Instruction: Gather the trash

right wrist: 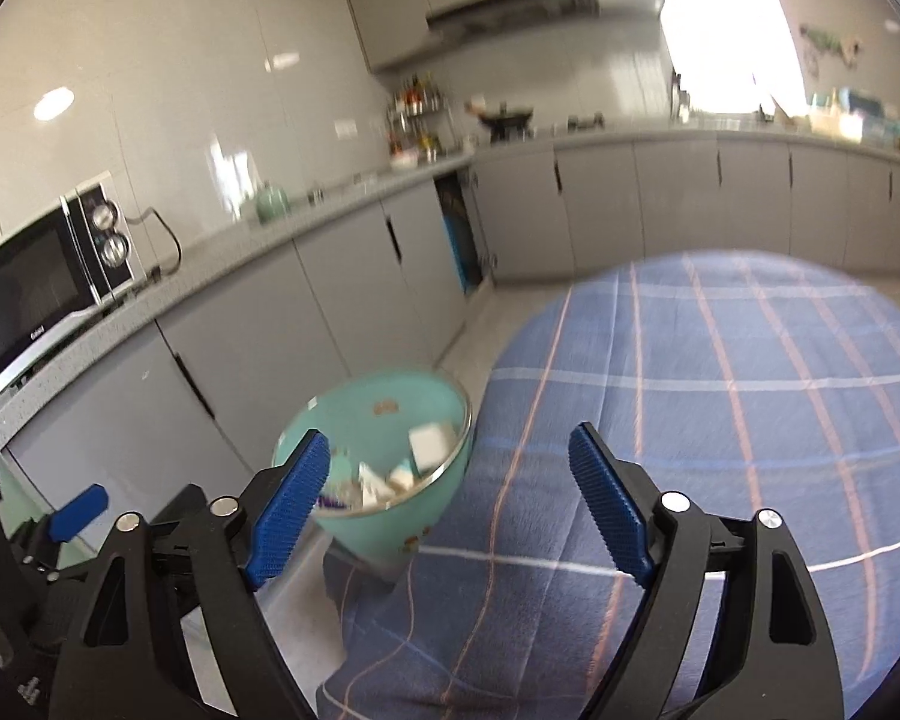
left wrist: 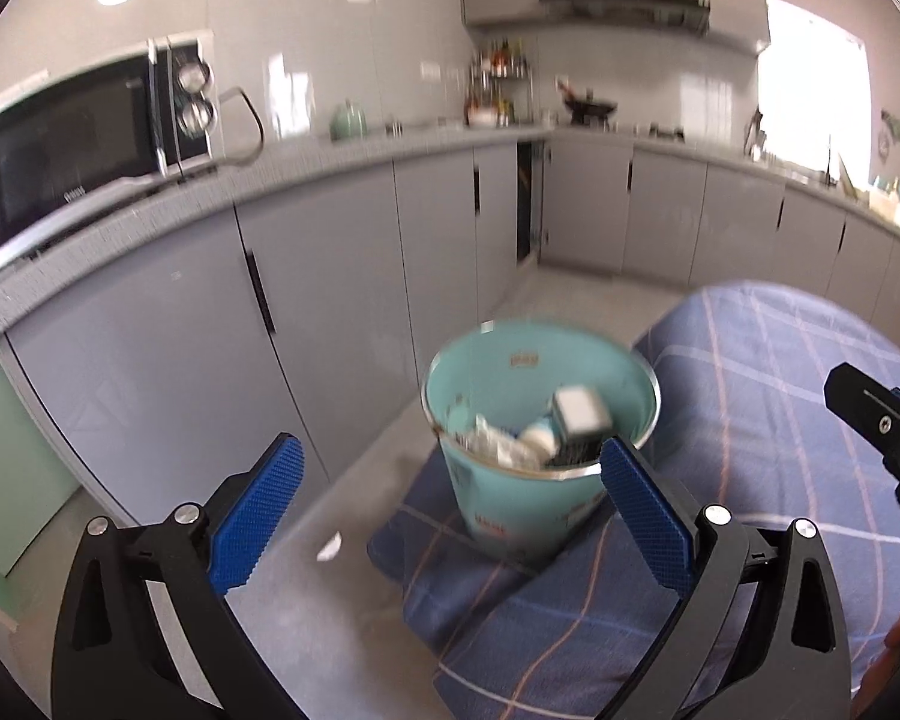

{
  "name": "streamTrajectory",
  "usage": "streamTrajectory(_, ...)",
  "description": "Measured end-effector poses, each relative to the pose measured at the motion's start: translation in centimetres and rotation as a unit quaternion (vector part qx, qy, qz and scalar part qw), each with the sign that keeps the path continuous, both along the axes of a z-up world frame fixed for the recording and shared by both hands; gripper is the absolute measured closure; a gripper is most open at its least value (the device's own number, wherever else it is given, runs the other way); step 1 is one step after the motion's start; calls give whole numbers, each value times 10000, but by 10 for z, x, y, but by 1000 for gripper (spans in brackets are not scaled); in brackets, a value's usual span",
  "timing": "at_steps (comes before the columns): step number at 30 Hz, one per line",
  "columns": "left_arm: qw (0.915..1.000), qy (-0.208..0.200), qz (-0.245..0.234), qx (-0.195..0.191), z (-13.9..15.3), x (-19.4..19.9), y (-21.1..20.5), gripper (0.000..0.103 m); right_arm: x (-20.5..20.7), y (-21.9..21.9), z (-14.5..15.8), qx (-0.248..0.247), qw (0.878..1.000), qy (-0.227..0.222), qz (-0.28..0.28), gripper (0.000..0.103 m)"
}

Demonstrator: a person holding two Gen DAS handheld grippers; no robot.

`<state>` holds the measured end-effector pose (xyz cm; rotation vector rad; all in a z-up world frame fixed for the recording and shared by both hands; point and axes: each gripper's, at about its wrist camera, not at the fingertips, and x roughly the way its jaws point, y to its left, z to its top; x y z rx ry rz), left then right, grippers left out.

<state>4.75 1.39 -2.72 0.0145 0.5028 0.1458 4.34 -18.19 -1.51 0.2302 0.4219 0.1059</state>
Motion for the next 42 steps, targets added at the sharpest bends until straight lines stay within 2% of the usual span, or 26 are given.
streamTrajectory(3, 9996, -267, -70, 86, 13, -13, -2, 6, -15, 0, 10, -55, 9994, -318, -151, 16)
streamTrajectory(9, 9985, -505, -142, 133, 25, -28, -2, 6, -30, 4, 20, -107, 9982, -560, -186, 16)
streamTrajectory(27, 9973, -691, -223, 74, 37, -50, 0, 6, -45, 10, 28, -26, 9976, -644, -237, 16)
streamTrajectory(42, 9972, -718, -144, 144, 36, -49, 0, 6, -47, 10, 27, 14, 9977, -597, -328, 16)
